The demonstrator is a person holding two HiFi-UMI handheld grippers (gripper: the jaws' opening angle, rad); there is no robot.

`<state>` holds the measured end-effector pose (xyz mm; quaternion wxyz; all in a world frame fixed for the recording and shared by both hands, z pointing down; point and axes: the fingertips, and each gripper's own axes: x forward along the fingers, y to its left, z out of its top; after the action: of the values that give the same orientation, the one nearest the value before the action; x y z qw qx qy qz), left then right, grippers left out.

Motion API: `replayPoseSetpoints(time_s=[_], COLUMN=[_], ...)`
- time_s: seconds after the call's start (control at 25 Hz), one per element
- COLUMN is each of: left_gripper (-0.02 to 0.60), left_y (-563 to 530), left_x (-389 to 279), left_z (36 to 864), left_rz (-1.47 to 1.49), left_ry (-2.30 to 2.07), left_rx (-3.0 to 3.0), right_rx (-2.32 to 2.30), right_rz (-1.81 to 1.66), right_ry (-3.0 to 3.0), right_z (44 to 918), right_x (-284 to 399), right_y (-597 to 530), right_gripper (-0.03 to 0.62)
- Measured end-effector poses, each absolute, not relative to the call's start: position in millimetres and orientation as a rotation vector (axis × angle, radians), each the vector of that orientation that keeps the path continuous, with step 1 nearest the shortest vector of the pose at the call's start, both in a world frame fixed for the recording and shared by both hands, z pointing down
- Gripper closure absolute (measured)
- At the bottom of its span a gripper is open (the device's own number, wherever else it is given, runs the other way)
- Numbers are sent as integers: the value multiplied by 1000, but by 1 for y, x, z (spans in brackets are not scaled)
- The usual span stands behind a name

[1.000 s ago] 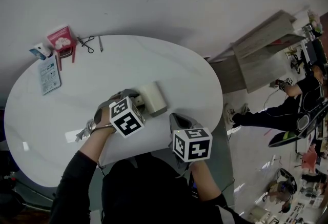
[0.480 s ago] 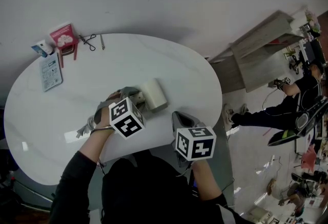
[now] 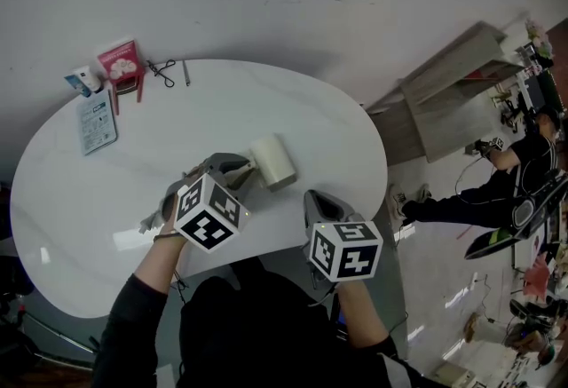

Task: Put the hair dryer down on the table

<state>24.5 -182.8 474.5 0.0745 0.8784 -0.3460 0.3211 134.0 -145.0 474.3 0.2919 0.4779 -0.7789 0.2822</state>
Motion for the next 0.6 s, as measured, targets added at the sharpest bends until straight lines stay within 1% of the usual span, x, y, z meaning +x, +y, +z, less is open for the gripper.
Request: replayPoseSetpoints(time_s=[0.04, 0.2, 0.6], left_gripper=[531, 571, 572], left_y=[-182, -177, -160], left_x=[23, 13, -27], left_z=[470, 455, 418], left_rz=[933, 799, 483], left_ry=[-1058, -1130, -1242], left_rx=[2636, 2619, 2518], right_rx=[1278, 1292, 1263], right_rz=[748, 726, 655], right_ry=[-2088, -2126, -2208], right_z=[471, 457, 434], right_x=[133, 125, 96], right_y=[-145, -145, -144], right_gripper=[592, 592, 592])
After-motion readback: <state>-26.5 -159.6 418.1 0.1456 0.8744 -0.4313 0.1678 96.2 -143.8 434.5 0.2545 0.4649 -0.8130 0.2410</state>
